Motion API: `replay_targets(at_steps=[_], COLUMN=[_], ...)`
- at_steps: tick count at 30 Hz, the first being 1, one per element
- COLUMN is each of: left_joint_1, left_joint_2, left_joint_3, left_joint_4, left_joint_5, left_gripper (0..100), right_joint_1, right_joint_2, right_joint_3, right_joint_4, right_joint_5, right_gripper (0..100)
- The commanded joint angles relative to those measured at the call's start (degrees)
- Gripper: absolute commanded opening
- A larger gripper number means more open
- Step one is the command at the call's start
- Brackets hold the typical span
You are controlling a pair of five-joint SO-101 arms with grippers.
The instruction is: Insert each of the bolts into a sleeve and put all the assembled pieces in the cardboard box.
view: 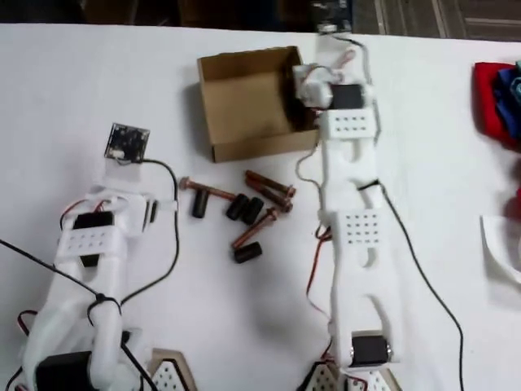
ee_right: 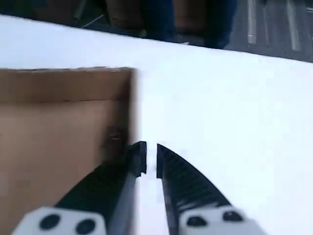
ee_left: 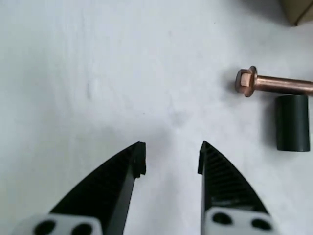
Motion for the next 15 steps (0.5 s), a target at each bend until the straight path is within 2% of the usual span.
replay_targets(at_steps=[1,5,15], left_joint_1=[0.0,0.0,0.0], left_joint_2=[-0.3,-0.3,-0.3], left_joint_3=[-0.1,-0.1,-0.1], left_joint_4=[-0.6,-0.7,-0.7], left_joint_5=[-0.3,-0.3,-0.3], left_gripper=[19,19,19], right_joint_1=[4.2,4.4,-3.6], right_joint_2=[1.0,6.5,9.2], right_joint_3=[-0.2,-0.8,-2.2], right_joint_4=[-2.1,-2.7,0.6], right_joint_5=[0.4,0.4,0.4], right_gripper=[2.1,2.1,2.1])
